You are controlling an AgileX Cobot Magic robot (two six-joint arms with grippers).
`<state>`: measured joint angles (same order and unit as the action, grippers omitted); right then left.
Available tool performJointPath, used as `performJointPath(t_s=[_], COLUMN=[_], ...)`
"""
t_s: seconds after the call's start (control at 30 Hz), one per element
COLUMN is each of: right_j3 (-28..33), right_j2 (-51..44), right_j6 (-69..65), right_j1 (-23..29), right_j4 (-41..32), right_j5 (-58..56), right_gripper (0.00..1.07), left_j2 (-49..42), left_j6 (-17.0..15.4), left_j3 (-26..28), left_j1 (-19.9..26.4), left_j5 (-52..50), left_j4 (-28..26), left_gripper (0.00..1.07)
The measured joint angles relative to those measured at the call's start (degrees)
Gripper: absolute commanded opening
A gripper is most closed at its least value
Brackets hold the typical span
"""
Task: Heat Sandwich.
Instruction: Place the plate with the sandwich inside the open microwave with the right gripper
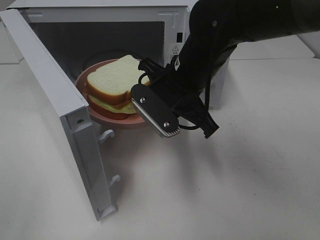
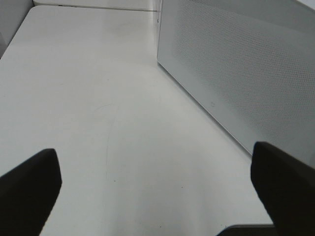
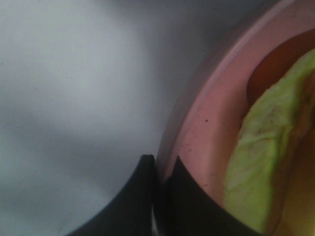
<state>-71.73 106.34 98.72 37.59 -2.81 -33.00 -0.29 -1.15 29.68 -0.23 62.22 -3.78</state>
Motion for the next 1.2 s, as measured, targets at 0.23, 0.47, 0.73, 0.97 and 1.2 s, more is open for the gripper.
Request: performJointPath(t_s=[0.23, 0.47, 0.73, 0.97, 1.2], right_j3=[-4.8, -10.4, -16.8, -21.2, -26.8], right_j2=[2.5, 6.6, 10.7, 13.8, 17.1], right_j6=[0.0, -0.3, -3.2, -7.8, -14.4], right_j1=[0.7, 1.3, 1.3, 1.3, 1.3], right_j4=[-0.3, -0.6, 0.0, 2.8, 5.8], right_j5=[-3.7, -6.0, -8.6, -10.2, -11.3], right_gripper=[0.01, 0.01, 0.02, 0.02, 0.03], left_j2=[0.0, 0.0, 0.0, 0.0, 0.0], left_j6=[0.0, 0.0, 0.0, 0.0, 0.0], left_j3=[0.0, 0.0, 0.0, 0.0, 0.0], left_j1=[0.0, 0.0, 0.0, 0.0, 0.0], left_j5=[0.0, 0.0, 0.0, 0.0, 0.0], left_j4=[0.0, 0.0, 0.0, 0.0, 0.0], left_gripper=[0.97, 0.97, 0.97, 0.97, 0.97])
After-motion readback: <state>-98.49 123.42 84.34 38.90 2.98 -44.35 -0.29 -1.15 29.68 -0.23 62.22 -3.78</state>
